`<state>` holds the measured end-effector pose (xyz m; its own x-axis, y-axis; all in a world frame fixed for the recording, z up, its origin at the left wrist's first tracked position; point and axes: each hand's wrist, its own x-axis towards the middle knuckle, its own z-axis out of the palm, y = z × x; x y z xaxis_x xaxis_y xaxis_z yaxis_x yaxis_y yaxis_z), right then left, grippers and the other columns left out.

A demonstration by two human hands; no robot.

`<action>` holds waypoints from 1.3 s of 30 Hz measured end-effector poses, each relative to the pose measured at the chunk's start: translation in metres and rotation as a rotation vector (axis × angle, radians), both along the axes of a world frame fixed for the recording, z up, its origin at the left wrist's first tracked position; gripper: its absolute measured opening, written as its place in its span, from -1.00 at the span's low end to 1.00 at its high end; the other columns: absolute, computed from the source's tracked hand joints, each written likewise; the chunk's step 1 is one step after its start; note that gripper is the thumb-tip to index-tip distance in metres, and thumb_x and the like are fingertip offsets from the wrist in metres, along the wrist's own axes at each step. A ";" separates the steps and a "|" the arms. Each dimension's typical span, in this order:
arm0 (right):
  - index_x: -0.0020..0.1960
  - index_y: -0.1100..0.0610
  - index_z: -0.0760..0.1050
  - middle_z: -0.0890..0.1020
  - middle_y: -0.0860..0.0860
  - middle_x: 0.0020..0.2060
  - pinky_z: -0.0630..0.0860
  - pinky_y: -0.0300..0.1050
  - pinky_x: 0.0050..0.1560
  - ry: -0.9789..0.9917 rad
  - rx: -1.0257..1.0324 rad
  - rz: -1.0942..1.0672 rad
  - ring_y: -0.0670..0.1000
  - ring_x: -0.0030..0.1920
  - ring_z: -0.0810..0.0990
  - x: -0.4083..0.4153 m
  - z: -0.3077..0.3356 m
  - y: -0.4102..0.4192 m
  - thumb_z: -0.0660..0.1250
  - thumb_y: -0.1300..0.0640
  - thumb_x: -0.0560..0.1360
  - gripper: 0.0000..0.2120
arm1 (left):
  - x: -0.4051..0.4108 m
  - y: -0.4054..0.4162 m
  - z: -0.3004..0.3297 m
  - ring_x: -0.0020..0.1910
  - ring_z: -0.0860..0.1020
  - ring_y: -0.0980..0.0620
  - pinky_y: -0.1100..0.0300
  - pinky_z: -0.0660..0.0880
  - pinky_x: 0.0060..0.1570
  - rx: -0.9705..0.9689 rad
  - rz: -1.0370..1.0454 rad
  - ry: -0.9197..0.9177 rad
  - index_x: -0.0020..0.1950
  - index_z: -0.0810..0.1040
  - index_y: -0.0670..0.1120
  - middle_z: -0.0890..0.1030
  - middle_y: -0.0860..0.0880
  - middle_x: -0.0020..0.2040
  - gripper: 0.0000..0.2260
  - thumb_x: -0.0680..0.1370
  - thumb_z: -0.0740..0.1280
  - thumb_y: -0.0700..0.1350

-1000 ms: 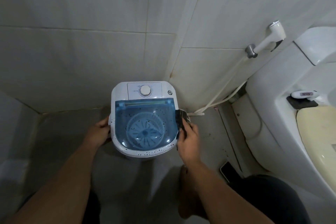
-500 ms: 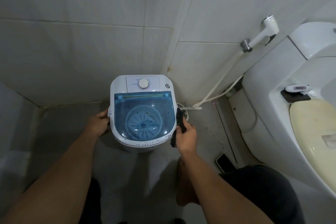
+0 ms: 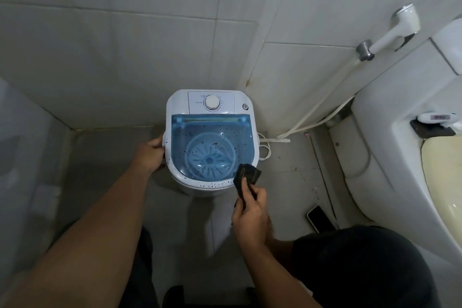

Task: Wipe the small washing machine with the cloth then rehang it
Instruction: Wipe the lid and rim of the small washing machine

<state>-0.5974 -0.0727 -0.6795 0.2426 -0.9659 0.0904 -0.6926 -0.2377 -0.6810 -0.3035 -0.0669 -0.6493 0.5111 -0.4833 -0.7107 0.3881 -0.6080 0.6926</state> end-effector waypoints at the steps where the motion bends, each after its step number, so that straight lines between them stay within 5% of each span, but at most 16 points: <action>1: 0.39 0.04 0.54 0.56 0.09 0.10 0.62 -0.06 0.03 0.041 -0.039 0.041 0.06 -0.05 0.65 -0.002 0.006 0.005 0.40 0.31 0.46 -0.48 | -0.001 -0.001 0.000 0.09 0.65 -0.12 -0.04 0.58 0.15 -0.002 0.000 -0.005 0.35 0.55 0.10 0.69 -0.06 0.10 -0.58 0.57 0.29 -0.28; 3: 0.36 0.05 0.57 0.60 0.13 0.09 0.56 -0.15 0.04 0.103 -0.104 0.240 0.12 -0.03 0.67 -0.002 0.012 0.017 0.38 0.31 0.44 -0.50 | -0.001 -0.001 -0.002 0.15 0.63 -0.15 -0.10 0.55 0.20 0.008 -0.015 -0.003 0.35 0.55 0.11 0.68 -0.06 0.10 -0.58 0.57 0.29 -0.27; 6: 0.45 -0.05 0.47 0.53 0.07 0.22 0.56 -0.01 0.16 0.109 -0.008 0.521 0.12 0.17 0.57 0.005 0.019 0.031 0.29 0.24 0.51 -0.47 | 0.001 0.000 -0.003 0.16 0.63 -0.15 -0.10 0.54 0.21 0.008 -0.015 0.002 0.38 0.53 0.08 0.67 -0.08 0.13 -0.59 0.59 0.27 -0.28; 10: 0.42 0.00 0.51 0.52 0.08 0.27 0.46 -0.13 0.32 -0.011 -0.067 0.306 0.04 0.25 0.51 -0.001 0.027 0.001 0.35 0.37 0.47 -0.44 | 0.002 0.002 -0.003 0.16 0.63 -0.15 -0.13 0.52 0.24 -0.003 -0.039 0.028 0.36 0.54 0.09 0.68 -0.10 0.15 -0.57 0.58 0.26 -0.31; 15: 0.39 -0.03 0.53 0.48 0.11 0.32 0.59 0.13 0.09 0.202 -0.137 0.407 0.14 0.18 0.49 0.000 0.016 -0.020 0.38 0.31 0.46 -0.46 | 0.007 0.008 -0.011 0.16 0.63 -0.18 -0.17 0.52 0.23 -0.010 -0.056 0.045 0.27 0.59 0.21 0.72 -0.05 0.09 -0.55 0.55 0.26 -0.28; 27: 0.42 -0.06 0.46 0.51 0.12 0.30 0.49 0.04 -0.03 0.408 -0.307 0.886 0.17 0.06 0.51 0.060 0.014 -0.019 0.42 0.24 0.41 -0.39 | 0.015 0.010 0.002 0.12 0.64 -0.06 -0.07 0.51 0.26 -0.046 -0.122 0.099 0.30 0.56 0.22 0.70 0.00 0.10 -0.53 0.52 0.30 -0.25; 32: 0.43 -0.08 0.44 0.50 0.11 0.32 0.46 0.03 0.02 0.517 -0.391 0.987 0.15 0.16 0.52 0.042 0.021 -0.031 0.48 0.16 0.42 -0.39 | 0.015 0.014 0.010 -0.04 0.67 0.00 0.12 0.59 -0.10 -0.087 -0.098 0.161 0.29 0.59 0.19 0.73 0.00 0.00 -0.54 0.47 0.27 -0.22; 35: 0.43 -0.10 0.44 0.52 0.10 0.31 0.47 0.01 -0.04 0.578 -0.421 1.016 0.13 0.11 0.53 0.053 0.022 -0.034 0.47 0.12 0.41 -0.40 | 0.018 0.018 0.008 0.06 0.64 -0.01 0.02 0.54 0.13 -0.106 -0.071 0.199 0.27 0.60 0.10 0.70 -0.01 0.07 -0.66 0.51 0.28 0.04; 39: 0.43 -0.11 0.43 0.50 0.08 0.31 0.55 0.07 0.00 0.593 -0.462 1.151 0.12 0.11 0.54 0.074 0.028 -0.041 0.38 0.09 0.48 -0.48 | 0.025 0.024 0.005 0.19 0.55 0.02 -0.11 0.39 0.32 -0.149 -0.014 0.324 0.23 0.59 0.13 0.63 0.05 0.18 -0.38 0.41 0.16 0.49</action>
